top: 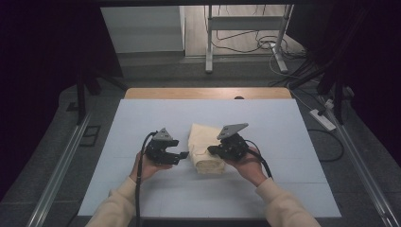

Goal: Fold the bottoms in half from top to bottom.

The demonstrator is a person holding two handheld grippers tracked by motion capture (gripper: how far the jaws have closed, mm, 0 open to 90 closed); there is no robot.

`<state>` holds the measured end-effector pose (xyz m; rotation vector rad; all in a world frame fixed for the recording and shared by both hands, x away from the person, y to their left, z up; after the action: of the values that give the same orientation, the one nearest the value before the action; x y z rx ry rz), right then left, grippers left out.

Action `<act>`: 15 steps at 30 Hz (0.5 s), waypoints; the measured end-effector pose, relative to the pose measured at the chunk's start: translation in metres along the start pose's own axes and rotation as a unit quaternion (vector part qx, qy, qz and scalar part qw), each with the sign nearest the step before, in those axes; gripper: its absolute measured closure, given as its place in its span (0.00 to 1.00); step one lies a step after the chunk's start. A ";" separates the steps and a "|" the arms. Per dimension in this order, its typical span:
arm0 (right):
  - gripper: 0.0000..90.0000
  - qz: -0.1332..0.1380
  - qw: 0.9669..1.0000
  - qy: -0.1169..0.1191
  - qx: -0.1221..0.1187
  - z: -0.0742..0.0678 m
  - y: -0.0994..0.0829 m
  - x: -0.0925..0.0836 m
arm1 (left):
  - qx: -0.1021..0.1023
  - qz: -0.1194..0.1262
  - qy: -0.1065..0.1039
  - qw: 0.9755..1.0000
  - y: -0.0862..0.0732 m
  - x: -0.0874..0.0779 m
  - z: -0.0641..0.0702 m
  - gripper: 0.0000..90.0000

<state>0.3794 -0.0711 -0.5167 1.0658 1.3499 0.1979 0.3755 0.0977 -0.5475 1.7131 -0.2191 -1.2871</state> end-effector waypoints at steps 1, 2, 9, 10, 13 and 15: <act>0.99 -0.010 1.000 0.000 -0.002 -0.002 -0.005 0.003 | 0.000 0.000 0.000 1.000 -0.001 0.000 0.000 0.35; 0.99 -0.018 1.000 -0.001 0.001 -0.002 -0.010 0.005 | -0.001 0.000 0.001 1.000 -0.002 -0.001 0.000 0.35; 0.99 -0.024 0.999 0.011 0.027 0.003 -0.043 0.003 | -0.003 -0.001 0.001 1.000 -0.003 0.001 0.000 0.35; 0.99 -0.022 0.999 0.011 0.028 0.003 -0.043 0.003 | -0.004 -0.001 0.001 1.000 -0.002 0.001 0.001 0.35; 0.99 -0.022 0.999 0.010 0.023 0.003 -0.042 0.004 | -0.003 -0.001 0.001 1.000 -0.002 0.001 0.002 0.35; 0.99 -0.016 1.000 0.010 0.024 0.004 -0.041 0.004 | -0.005 -0.001 0.002 1.000 -0.003 0.001 0.002 0.35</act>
<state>0.3658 -0.0923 -0.5494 1.0839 1.3945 0.1530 0.3734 0.0974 -0.5501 1.7073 -0.2097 -1.2845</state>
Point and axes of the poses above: each handheld gripper's, and its own axes: x roughly forward along the jaws, y roughly out of its top, z roughly to its right, the point moved 8 cm from there along x, roughly forward along the jaws, and after that the axes turned 10 degrees about x, right-handed, at the moved point
